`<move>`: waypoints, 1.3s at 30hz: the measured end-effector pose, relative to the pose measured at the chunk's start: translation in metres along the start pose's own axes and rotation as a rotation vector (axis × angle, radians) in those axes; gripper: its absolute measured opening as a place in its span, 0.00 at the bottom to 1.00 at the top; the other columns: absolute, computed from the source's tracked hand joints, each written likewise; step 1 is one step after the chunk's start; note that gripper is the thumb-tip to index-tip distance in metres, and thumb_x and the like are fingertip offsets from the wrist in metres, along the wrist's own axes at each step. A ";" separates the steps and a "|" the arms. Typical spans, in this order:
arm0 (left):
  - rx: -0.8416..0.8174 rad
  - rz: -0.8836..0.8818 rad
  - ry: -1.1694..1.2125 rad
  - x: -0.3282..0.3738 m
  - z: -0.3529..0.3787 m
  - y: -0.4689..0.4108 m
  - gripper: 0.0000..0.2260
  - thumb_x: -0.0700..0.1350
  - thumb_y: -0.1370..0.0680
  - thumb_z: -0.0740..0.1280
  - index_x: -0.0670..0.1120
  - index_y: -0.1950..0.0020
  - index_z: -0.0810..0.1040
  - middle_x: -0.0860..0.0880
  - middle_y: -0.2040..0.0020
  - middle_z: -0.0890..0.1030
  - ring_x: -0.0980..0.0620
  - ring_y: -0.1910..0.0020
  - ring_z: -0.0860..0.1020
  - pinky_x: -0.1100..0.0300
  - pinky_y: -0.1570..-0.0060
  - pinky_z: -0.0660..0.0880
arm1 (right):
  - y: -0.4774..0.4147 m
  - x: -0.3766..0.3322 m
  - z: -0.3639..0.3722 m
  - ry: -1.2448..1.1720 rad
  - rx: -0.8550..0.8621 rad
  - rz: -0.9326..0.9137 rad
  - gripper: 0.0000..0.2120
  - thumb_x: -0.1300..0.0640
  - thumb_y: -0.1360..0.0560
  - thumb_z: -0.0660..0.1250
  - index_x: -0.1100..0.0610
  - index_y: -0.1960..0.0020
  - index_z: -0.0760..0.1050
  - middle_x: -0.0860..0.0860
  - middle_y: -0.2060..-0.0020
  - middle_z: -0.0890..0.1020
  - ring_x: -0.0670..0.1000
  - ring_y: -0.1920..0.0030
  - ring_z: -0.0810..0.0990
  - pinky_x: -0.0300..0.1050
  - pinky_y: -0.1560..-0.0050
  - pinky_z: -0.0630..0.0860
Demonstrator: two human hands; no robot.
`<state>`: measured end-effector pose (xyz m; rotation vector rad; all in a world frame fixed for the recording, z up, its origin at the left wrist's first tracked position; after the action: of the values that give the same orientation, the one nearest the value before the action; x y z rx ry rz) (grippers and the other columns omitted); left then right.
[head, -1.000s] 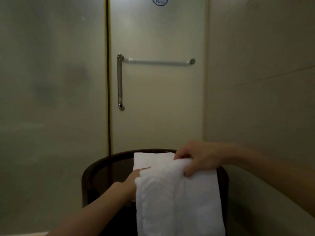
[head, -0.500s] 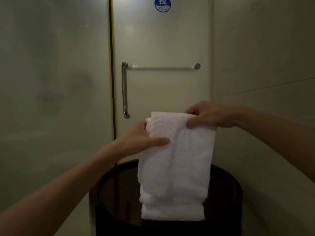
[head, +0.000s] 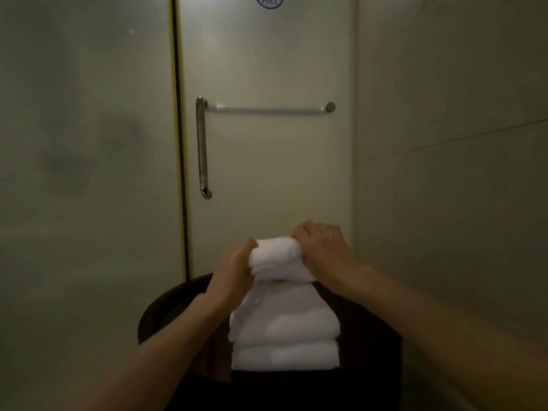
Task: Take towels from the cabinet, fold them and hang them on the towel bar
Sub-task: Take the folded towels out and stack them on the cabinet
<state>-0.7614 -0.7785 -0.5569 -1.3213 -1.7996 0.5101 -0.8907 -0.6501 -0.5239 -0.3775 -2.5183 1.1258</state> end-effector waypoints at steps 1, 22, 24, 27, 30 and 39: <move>-0.049 0.009 0.001 -0.008 0.006 0.012 0.11 0.41 0.23 0.67 0.49 0.42 0.73 0.48 0.47 0.80 0.52 0.49 0.78 0.58 0.52 0.76 | 0.015 -0.002 0.005 0.018 -0.036 -0.029 0.13 0.60 0.38 0.60 0.55 0.55 0.76 0.54 0.59 0.80 0.58 0.61 0.80 0.50 0.57 0.74; -0.547 0.090 -0.299 0.010 0.007 0.062 0.28 0.64 0.23 0.46 0.58 0.24 0.56 0.50 0.22 0.55 0.51 0.23 0.51 0.54 0.24 0.50 | 0.095 -0.027 0.010 -0.097 -0.531 -0.103 0.45 0.35 0.35 0.34 0.54 0.21 0.50 0.55 0.22 0.54 0.54 0.23 0.53 0.52 0.24 0.48; -0.545 0.106 -0.308 0.011 0.008 0.061 0.25 0.60 0.20 0.50 0.56 0.24 0.57 0.48 0.22 0.56 0.50 0.23 0.52 0.56 0.25 0.49 | 0.096 -0.027 0.009 -0.116 -0.533 -0.090 0.44 0.35 0.33 0.36 0.54 0.21 0.50 0.55 0.22 0.54 0.55 0.23 0.52 0.52 0.24 0.48; -0.541 0.114 -0.359 0.015 0.008 0.059 0.22 0.55 0.18 0.52 0.56 0.23 0.57 0.46 0.22 0.56 0.47 0.23 0.53 0.48 0.25 0.52 | 0.097 -0.026 0.005 -0.131 -0.544 -0.076 0.34 0.39 0.22 0.48 0.54 0.21 0.48 0.56 0.22 0.51 0.54 0.22 0.49 0.52 0.23 0.47; -0.554 0.088 -0.406 0.017 0.004 0.062 0.24 0.59 0.19 0.49 0.57 0.23 0.54 0.47 0.22 0.55 0.47 0.23 0.52 0.45 0.26 0.51 | 0.100 -0.028 -0.006 -0.144 -0.542 -0.089 0.32 0.42 0.20 0.53 0.54 0.21 0.48 0.56 0.22 0.51 0.54 0.22 0.48 0.51 0.23 0.47; -0.545 0.057 -0.366 0.035 0.002 0.078 0.27 0.57 0.19 0.55 0.54 0.22 0.53 0.45 0.22 0.55 0.48 0.23 0.54 0.53 0.25 0.51 | 0.140 -0.041 -0.046 -0.220 -0.568 -0.166 0.29 0.43 0.20 0.56 0.54 0.23 0.56 0.57 0.22 0.54 0.54 0.23 0.52 0.47 0.25 0.49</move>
<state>-0.7213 -0.7180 -0.6011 -1.7323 -2.3161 0.3117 -0.8208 -0.5444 -0.6098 -0.1833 -2.9742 0.3904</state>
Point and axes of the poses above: each hand's wrist, its own y-axis away from the middle knuckle, its own z-axis out of the palm, x = y × z, the point moved 3 cm from there along -y, towards the middle knuckle
